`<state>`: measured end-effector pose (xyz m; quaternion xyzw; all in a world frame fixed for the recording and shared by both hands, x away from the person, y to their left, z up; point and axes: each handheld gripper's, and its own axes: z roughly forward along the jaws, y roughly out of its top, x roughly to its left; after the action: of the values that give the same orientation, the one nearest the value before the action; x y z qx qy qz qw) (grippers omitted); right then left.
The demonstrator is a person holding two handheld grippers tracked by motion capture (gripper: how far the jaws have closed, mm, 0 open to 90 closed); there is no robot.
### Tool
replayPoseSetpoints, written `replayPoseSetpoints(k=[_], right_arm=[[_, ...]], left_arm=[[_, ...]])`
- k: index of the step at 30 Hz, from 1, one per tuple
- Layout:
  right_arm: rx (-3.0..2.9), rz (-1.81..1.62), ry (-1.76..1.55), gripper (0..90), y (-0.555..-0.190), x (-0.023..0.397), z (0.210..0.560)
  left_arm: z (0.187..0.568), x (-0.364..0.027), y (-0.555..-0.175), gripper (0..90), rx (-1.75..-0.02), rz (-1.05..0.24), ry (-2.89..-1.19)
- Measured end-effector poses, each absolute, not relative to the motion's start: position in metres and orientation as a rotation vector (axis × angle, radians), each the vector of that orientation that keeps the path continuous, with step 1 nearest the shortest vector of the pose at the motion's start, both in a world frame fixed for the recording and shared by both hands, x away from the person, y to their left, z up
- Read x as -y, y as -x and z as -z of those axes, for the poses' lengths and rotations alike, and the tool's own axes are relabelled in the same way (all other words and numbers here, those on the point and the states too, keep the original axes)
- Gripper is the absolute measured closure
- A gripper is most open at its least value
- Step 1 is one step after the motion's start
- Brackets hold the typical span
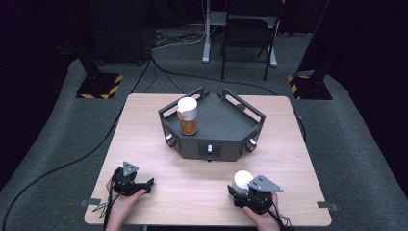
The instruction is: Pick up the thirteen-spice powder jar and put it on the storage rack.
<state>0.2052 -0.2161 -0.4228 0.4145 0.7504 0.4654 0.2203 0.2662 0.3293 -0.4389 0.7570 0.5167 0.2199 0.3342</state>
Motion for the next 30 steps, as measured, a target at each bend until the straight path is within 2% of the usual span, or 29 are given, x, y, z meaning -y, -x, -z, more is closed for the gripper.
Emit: replayPoseSetpoints(k=[30], right_arm=[[-2.017,-1.248,-1.142,29.5,-0.219,0.219,0.383]], left_arm=[[0.439,-0.329,-0.266,5.6,-1.349,-0.574,-1.976]])
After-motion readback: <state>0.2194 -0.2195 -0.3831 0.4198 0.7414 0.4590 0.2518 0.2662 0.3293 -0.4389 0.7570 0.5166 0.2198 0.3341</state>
